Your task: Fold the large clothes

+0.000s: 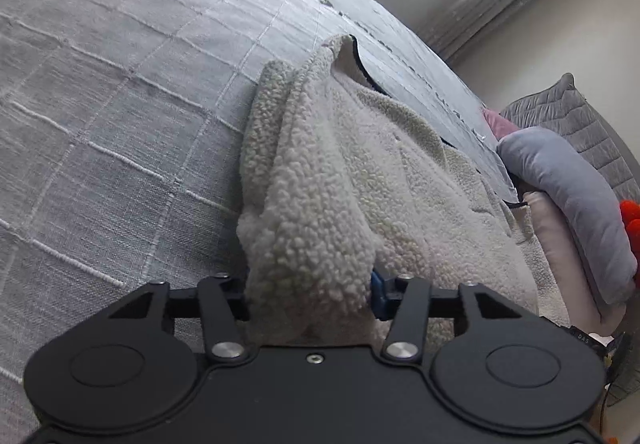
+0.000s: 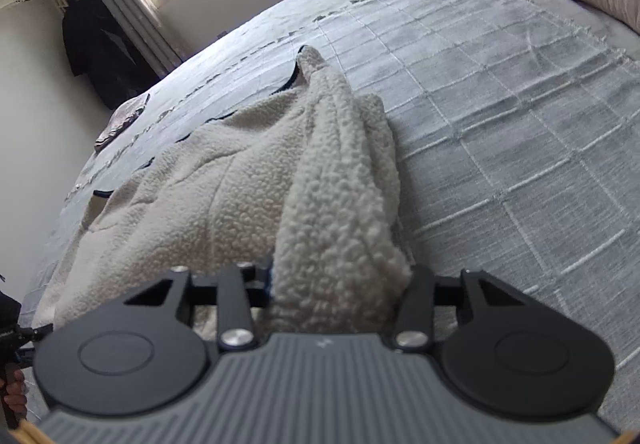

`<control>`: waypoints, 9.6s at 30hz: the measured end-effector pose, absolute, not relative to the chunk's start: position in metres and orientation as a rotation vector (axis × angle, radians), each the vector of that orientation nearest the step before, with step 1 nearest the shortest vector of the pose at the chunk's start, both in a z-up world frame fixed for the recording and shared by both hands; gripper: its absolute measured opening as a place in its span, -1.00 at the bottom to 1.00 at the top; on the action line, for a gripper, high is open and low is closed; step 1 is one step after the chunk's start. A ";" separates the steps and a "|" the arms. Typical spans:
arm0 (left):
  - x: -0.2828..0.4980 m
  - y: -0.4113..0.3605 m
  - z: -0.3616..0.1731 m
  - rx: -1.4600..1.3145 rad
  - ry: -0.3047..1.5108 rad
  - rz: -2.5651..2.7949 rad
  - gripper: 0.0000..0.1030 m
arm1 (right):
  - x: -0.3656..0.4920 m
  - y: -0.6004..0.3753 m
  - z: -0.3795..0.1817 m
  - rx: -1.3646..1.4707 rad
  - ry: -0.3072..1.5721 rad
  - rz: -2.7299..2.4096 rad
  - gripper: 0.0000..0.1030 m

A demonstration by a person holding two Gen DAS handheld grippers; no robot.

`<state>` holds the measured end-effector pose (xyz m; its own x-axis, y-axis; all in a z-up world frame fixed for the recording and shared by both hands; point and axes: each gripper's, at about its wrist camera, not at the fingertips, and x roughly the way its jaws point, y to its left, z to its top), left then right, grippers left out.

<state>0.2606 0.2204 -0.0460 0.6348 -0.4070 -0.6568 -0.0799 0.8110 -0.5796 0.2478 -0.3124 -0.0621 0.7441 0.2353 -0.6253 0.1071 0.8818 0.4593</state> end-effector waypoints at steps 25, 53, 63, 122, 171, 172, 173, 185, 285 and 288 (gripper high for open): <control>0.088 0.242 -0.029 -0.416 0.936 -0.135 0.66 | 0.081 -0.290 -0.024 0.389 0.843 0.071 0.16; 0.145 0.254 -0.056 -0.736 0.845 -0.123 -0.34 | 0.150 -0.096 -0.028 0.013 0.784 0.407 -0.44; 0.133 0.178 0.063 -0.625 0.729 -0.269 -0.49 | 0.159 -0.076 -0.051 -0.041 0.800 0.369 -0.44; 0.125 -0.008 0.007 -0.307 0.749 -0.668 0.52 | 0.187 -0.342 -0.009 0.596 0.803 0.238 -0.29; 0.118 -0.081 0.021 0.003 0.627 -0.572 0.54 | 0.148 -0.250 -0.009 0.071 0.618 0.043 0.11; 0.120 -0.077 0.024 -0.010 0.628 -0.593 0.54 | 0.150 -0.252 -0.022 0.049 0.608 0.026 0.11; 0.122 -0.074 0.028 -0.018 0.619 -0.590 0.54 | 0.147 -0.258 -0.033 0.052 0.584 0.028 0.11; 0.158 -0.040 0.016 -0.182 0.721 -0.549 0.56 | 0.124 -0.316 -0.046 0.189 0.620 0.006 0.15; -0.020 0.023 0.019 -0.002 0.744 0.033 1.00 | -0.008 -0.146 -0.002 0.044 0.678 0.009 0.93; -0.021 0.021 0.019 -0.012 0.752 0.018 1.00 | -0.009 -0.142 -0.001 0.034 0.675 0.010 0.94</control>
<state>-0.0212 0.0215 0.0192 0.7303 0.0117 -0.6831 -0.0205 0.9998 -0.0049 -0.0094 -0.1421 -0.0011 0.7808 0.0202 -0.6244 0.0019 0.9994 0.0347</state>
